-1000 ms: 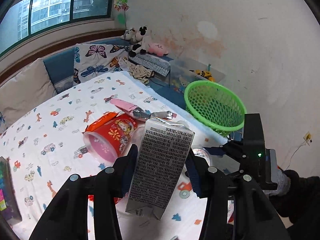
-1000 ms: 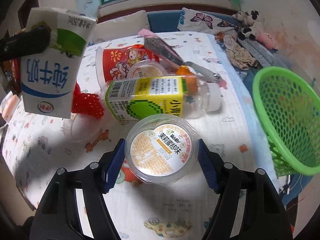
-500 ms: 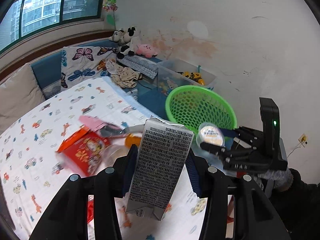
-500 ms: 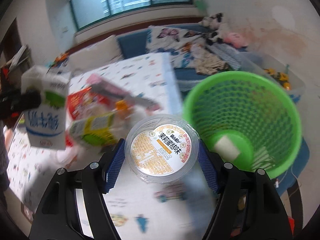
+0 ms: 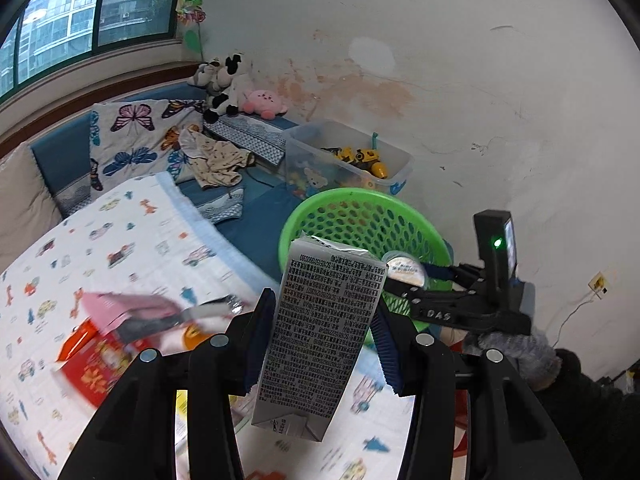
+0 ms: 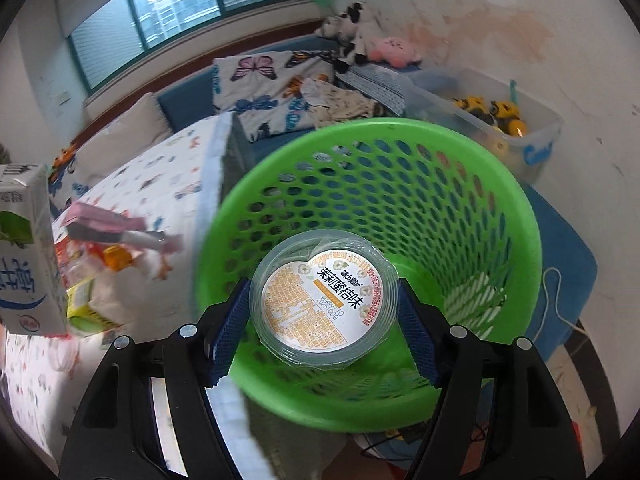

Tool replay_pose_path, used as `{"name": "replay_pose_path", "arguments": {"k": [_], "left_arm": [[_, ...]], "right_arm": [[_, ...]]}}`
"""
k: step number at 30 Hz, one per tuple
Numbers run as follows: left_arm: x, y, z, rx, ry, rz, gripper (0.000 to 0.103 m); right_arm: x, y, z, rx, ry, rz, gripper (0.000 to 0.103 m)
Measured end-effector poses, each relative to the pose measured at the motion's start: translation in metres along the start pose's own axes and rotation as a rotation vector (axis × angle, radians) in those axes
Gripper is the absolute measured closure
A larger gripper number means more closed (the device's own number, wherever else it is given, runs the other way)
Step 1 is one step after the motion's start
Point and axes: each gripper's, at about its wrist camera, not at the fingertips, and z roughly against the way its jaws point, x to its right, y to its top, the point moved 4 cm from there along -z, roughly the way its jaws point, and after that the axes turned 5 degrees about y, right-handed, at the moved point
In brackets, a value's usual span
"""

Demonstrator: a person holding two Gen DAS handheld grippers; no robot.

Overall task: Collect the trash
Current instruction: 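Carry both to the green basket and open both grippers over it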

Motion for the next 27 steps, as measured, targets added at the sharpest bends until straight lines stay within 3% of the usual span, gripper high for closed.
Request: {"name": "replay_pose_path", "arguments": {"k": [14, 27], "left_arm": [[0.043, 0.033, -0.071, -0.058, -0.05, 0.016, 0.057], [0.067, 0.03, -0.132, -0.134, -0.041, 0.035, 0.057]], "right_arm": [[0.025, -0.002, 0.009, 0.027, -0.01, -0.029, 0.028], [0.029, -0.018, 0.049, 0.099, -0.034, -0.015, 0.026]]}}
